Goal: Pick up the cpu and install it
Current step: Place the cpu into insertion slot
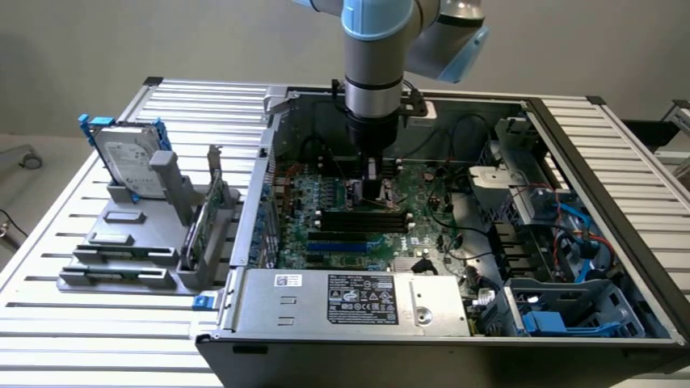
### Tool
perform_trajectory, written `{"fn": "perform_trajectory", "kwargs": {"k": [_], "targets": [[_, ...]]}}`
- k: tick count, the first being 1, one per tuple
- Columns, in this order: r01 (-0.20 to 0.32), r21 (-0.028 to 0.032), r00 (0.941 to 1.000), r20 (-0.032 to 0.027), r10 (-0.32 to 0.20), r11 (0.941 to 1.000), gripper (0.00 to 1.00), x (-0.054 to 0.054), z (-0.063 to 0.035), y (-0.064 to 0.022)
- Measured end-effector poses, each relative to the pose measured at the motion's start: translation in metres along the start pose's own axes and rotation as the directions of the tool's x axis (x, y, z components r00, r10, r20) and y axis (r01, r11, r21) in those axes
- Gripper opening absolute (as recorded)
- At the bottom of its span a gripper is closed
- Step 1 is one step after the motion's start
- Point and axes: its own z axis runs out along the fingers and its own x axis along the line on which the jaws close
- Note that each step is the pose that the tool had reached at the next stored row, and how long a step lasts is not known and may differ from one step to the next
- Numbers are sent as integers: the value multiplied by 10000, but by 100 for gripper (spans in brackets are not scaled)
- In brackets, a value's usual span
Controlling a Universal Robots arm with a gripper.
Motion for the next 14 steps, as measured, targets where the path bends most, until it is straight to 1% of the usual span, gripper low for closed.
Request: {"fn": "perform_trajectory", "kwargs": {"k": [7,12,14], "targets": [[16,-19,10000,0,-16,10000,55,3,13,-3],[48,-51,10000,-5,-48,10000,55,6,21,-4],[53,-55,10000,-5,-53,10000,55,6,22,-5]]}}
